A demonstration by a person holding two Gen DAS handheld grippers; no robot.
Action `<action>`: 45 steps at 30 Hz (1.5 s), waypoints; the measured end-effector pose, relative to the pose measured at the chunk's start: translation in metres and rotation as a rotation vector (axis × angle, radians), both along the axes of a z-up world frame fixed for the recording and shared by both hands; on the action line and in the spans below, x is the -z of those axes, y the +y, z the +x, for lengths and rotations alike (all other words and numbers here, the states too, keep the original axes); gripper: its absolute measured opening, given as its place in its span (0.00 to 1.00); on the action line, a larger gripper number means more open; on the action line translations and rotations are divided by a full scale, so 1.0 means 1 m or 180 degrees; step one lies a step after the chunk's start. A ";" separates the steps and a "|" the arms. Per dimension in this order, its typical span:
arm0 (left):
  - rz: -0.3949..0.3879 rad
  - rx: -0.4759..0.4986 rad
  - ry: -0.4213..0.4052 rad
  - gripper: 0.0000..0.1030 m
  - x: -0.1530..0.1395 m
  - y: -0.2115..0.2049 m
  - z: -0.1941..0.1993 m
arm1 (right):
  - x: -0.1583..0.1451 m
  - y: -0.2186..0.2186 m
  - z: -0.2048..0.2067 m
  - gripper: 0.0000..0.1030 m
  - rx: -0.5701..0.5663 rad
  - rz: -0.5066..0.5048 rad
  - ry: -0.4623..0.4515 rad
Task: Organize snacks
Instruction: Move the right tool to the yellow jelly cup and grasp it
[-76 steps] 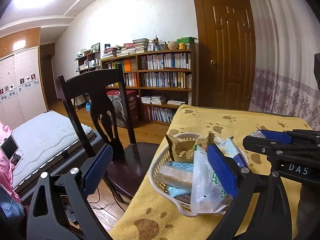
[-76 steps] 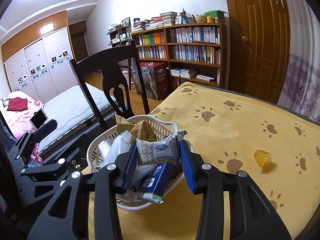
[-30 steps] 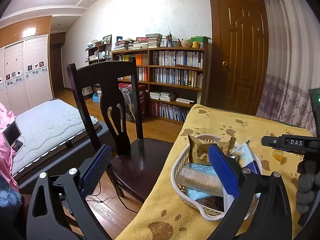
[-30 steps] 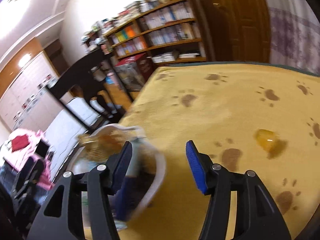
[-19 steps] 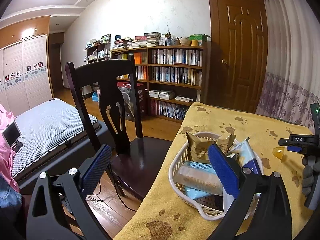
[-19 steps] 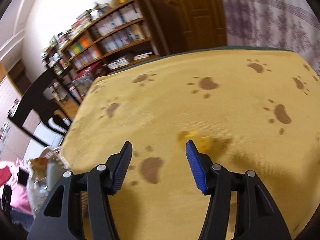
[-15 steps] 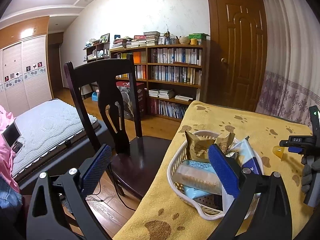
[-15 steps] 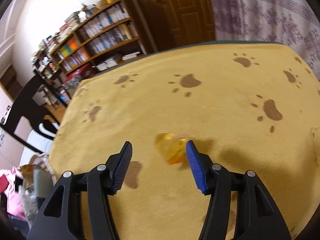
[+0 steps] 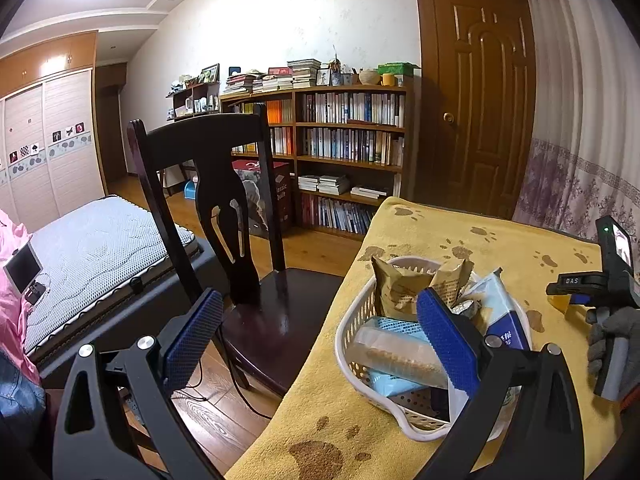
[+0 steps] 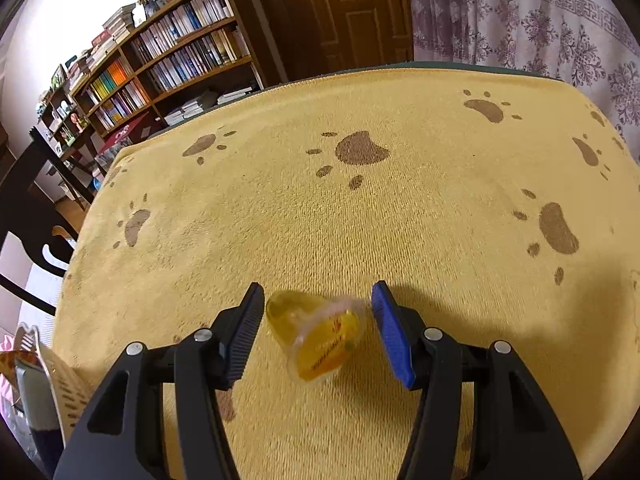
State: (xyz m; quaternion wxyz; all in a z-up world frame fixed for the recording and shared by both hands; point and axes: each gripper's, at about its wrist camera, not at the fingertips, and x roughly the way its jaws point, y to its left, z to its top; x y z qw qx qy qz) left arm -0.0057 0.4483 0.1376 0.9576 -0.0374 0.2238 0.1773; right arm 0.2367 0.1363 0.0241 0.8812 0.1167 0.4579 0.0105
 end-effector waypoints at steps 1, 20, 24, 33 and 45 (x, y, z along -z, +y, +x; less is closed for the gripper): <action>0.0001 0.0002 0.0005 0.96 0.001 0.000 0.000 | 0.000 0.002 0.000 0.55 0.0000 -0.0025 -0.0006; -0.0019 -0.0028 0.0042 0.96 0.008 0.006 0.006 | -0.022 0.015 -0.030 0.45 -0.0217 -0.0090 -0.0140; -0.0017 -0.0028 0.0044 0.96 0.008 0.007 0.006 | -0.040 0.033 -0.045 0.39 -0.0447 0.0175 -0.0219; -0.0062 -0.0062 0.0005 0.96 0.008 0.012 0.003 | -0.055 0.047 -0.063 0.39 -0.0650 0.0140 -0.0328; 0.0015 0.0029 0.0053 0.96 0.009 -0.003 0.005 | -0.013 -0.035 -0.100 0.43 -0.0368 0.0212 -0.0104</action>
